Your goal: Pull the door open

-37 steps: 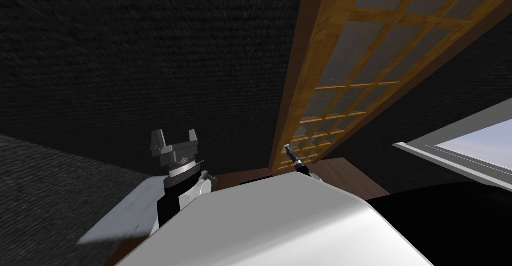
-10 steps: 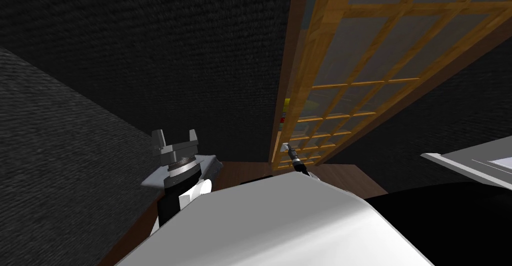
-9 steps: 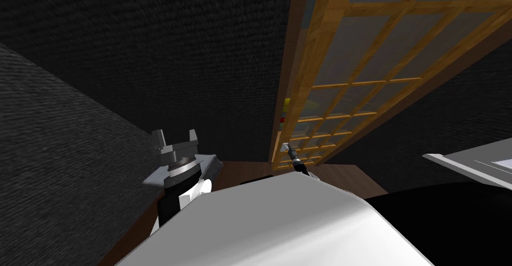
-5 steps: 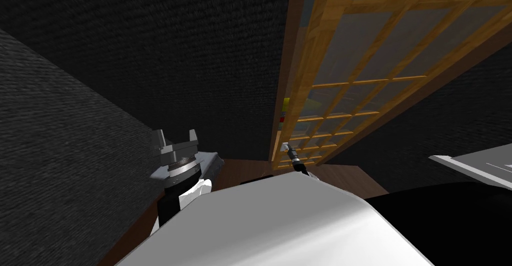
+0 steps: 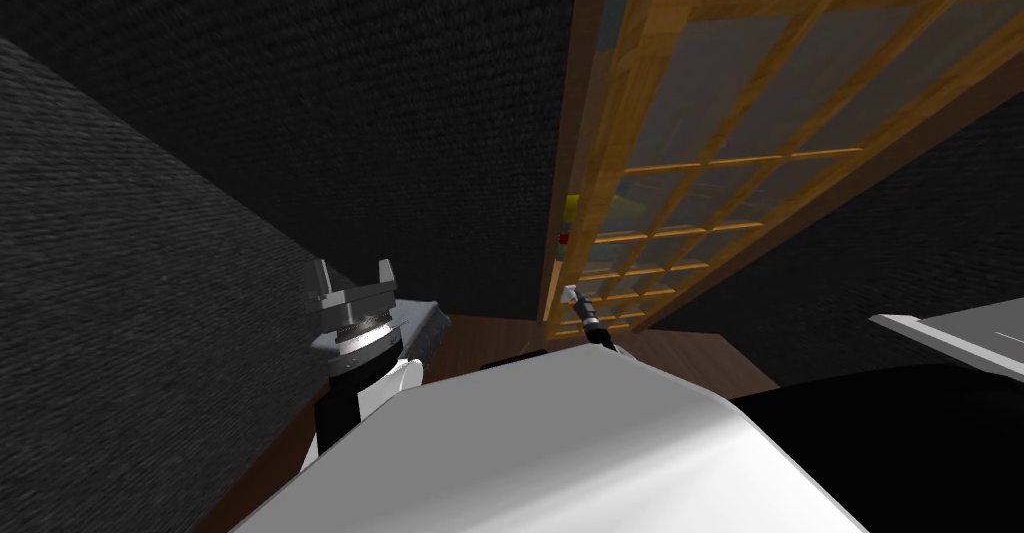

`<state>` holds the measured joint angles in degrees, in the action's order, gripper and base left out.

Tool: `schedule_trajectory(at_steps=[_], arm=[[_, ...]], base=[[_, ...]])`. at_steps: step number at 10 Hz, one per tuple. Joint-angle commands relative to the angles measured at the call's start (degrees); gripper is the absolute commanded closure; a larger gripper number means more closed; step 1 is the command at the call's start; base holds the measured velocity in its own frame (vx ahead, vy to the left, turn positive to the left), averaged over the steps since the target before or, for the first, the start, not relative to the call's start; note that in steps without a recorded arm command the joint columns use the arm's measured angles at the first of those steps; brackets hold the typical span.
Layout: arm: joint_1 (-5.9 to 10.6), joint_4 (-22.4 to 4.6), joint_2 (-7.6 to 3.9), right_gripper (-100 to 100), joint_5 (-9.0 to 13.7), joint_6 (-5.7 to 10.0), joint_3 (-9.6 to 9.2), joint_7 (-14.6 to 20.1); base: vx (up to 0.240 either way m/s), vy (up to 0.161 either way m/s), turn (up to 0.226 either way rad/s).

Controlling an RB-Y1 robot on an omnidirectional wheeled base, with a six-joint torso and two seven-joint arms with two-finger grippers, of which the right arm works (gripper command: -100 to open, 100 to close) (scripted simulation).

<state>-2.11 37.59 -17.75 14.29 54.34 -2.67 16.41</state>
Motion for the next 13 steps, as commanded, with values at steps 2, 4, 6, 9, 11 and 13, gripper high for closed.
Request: schedule_trajectory(at_steps=[2, 4, 6, 9, 11, 13], arm=[[1.28, -0.36, 0.59, 100, 1.59, 0.76, -1.32, 4.08], [1.39, -0.26, 0.65, 100, 2.53, 0.55, -1.69, 7.28], [1.50, -0.17, 0.71, 100, 3.45, 0.34, -2.06, 9.86], [0.71, 0.34, 0.17, -100, 5.40, -1.14, -2.51, 14.08], [0.66, 0.83, 0.22, -100, 6.68, -1.34, -3.31, 17.30], [0.64, 1.11, 0.24, -100, 7.41, -1.45, -3.77, 20.03]], base=[[-0.050, -0.014, 0.097], [-0.055, -0.023, 0.064], [-0.076, -0.034, 0.076], [-0.044, -0.009, 0.025], [-0.053, 0.018, 0.020], [-0.040, -0.002, 0.013]])
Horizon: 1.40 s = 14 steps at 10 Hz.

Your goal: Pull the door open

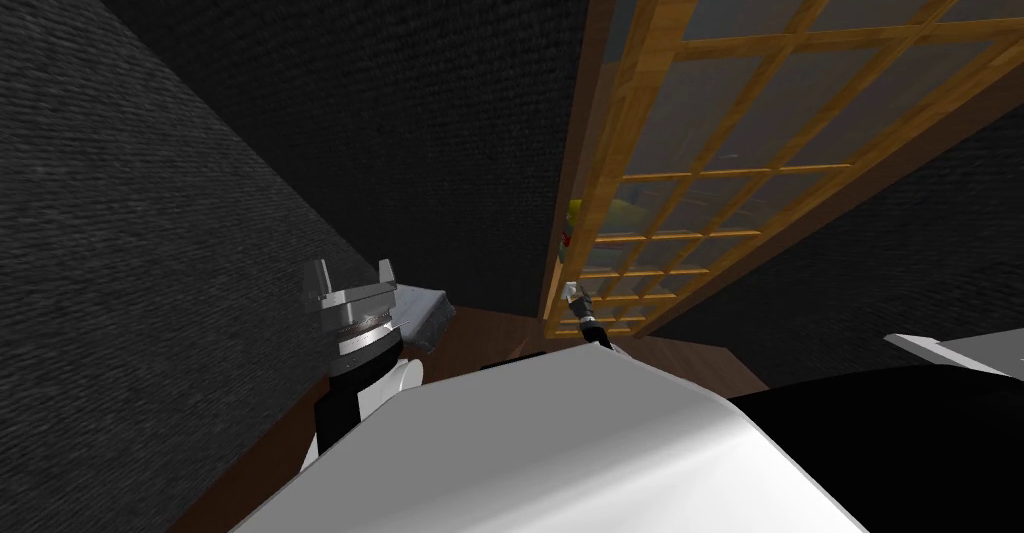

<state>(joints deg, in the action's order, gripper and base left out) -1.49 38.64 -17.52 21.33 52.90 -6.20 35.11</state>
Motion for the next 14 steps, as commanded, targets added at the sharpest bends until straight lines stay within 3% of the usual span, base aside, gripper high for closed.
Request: schedule_trajectory(at_steps=[1, 7, 14], arm=[[-0.01, 0.36, 0.05, -100, 1.17, -0.13, -0.74, 2.86], [-0.11, 1.37, 0.15, -100, 3.82, -0.53, -2.40, 10.64], [-0.29, 3.23, 0.33, -100, 8.67, -1.27, -5.44, 21.65]], base=[[-0.059, -0.004, 0.031], [-0.047, -0.010, 0.017], [-0.058, -0.010, 0.022]])
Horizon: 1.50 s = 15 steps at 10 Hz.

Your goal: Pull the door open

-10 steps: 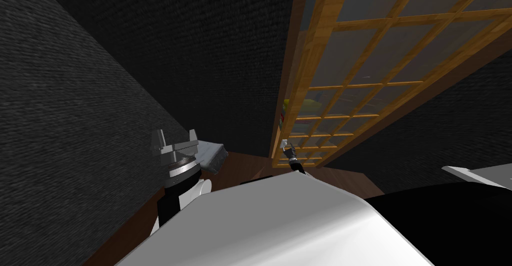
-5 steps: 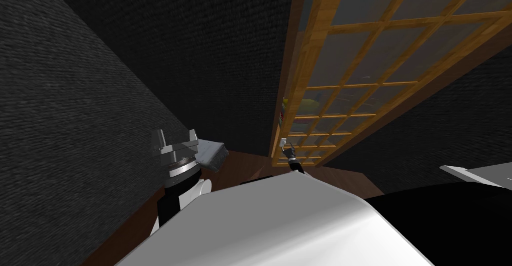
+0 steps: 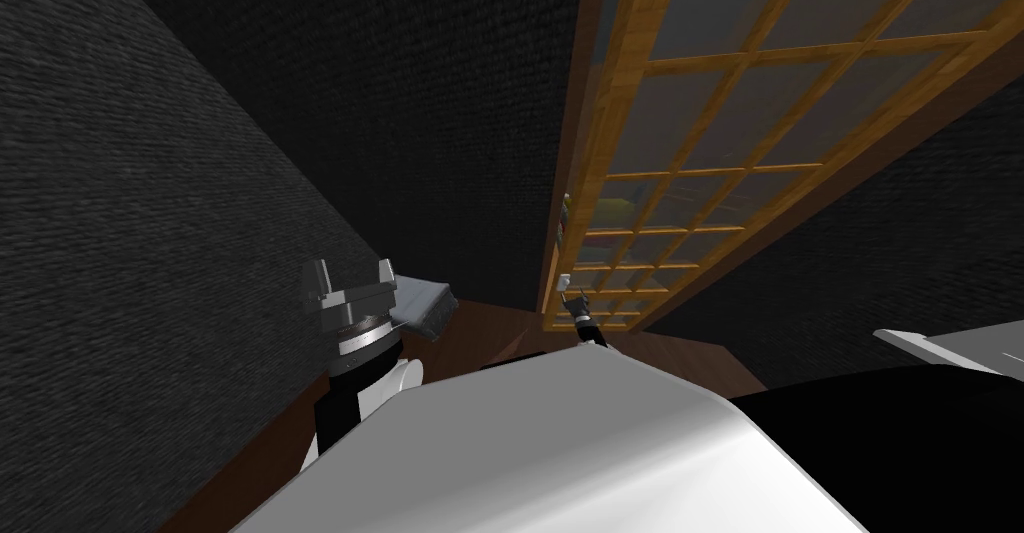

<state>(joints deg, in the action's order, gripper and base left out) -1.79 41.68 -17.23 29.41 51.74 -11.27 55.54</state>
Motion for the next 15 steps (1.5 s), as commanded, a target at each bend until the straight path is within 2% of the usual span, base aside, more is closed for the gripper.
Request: schedule_trajectory(at_steps=[1, 2, 3, 5, 7, 8, 10, 15], arm=[[0.00, 0.19, 0.04, -100, 0.60, -0.11, -0.38, 2.16], [-0.03, 0.56, 0.07, -100, 1.56, -0.26, -0.98, 4.20], [-0.03, 0.56, 0.07, -100, 1.56, -0.26, -0.98, 4.55], [-0.10, 1.27, 0.15, -100, 3.43, -0.54, -2.16, 8.33], [-0.14, 1.61, 0.18, -100, 4.32, -0.68, -2.72, 11.30], [-0.14, 1.61, 0.18, -100, 4.32, -0.68, -2.72, 11.66], [-0.20, 2.24, 0.24, -100, 5.97, -0.93, -3.76, 15.40], [-0.28, 3.01, 0.32, -100, 8.00, -1.24, -5.03, 22.23]], base=[[-0.058, -0.008, 0.013], [-0.047, -0.009, 0.022], [-0.039, -0.009, 0.011], [-0.055, -0.020, 0.027], [-0.054, -0.008, 0.015], [-0.042, -0.004, 0.009], [-0.056, -0.012, 0.021], [-0.043, -0.012, 0.015]])
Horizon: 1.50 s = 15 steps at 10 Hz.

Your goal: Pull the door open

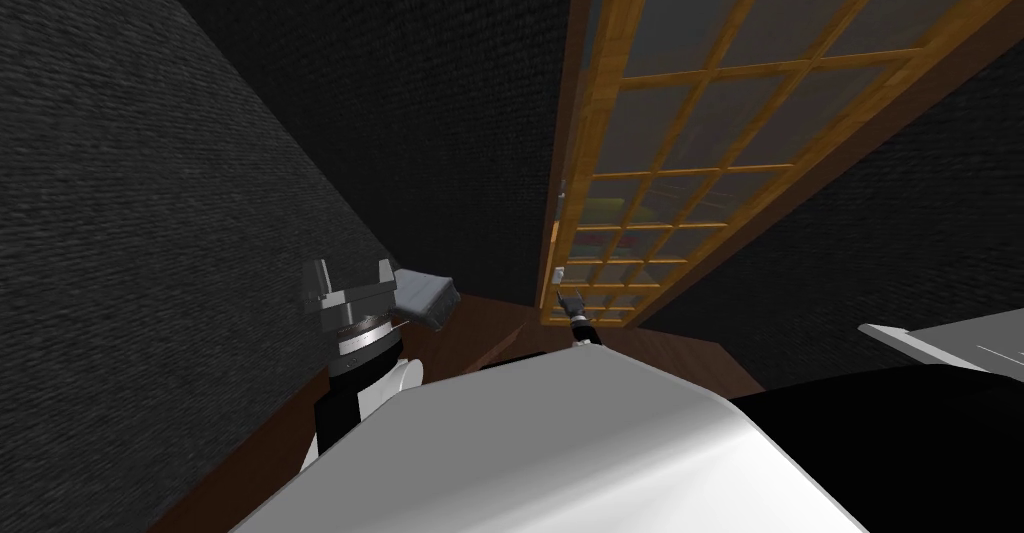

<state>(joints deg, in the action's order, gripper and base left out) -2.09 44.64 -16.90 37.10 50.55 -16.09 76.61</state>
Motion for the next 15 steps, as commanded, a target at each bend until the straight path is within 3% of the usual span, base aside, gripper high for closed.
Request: schedule_trajectory(at_steps=[1, 4, 5, 12, 13, 14, 15], arm=[[0.01, 0.26, 0.01, -100, 0.86, -0.13, -0.55, 2.85], [-0.03, 0.65, 0.05, -100, 1.89, -0.29, -1.20, 5.90], [-0.03, 0.62, 0.04, -100, 1.71, -0.29, -1.08, 5.30], [-1.46, -2.38, -3.69, -100, 3.16, 2.18, 0.91, 10.03], [-1.24, -1.95, -3.09, -100, 3.05, 1.82, 0.76, 9.22], [-1.24, -1.95, -3.09, 100, 3.05, 1.82, 0.76, 9.22], [-1.24, -1.95, -3.09, 100, 3.05, 1.82, 0.76, 9.22]], base=[[-0.041, -0.007, 0.019], [-0.041, -0.006, 0.012], [-0.014, -0.004, 0.002], [0.196, -0.007, 0.107], [0.106, -0.020, 0.022], [-0.014, 0.000, -0.033], [-0.043, -0.004, -0.026]])
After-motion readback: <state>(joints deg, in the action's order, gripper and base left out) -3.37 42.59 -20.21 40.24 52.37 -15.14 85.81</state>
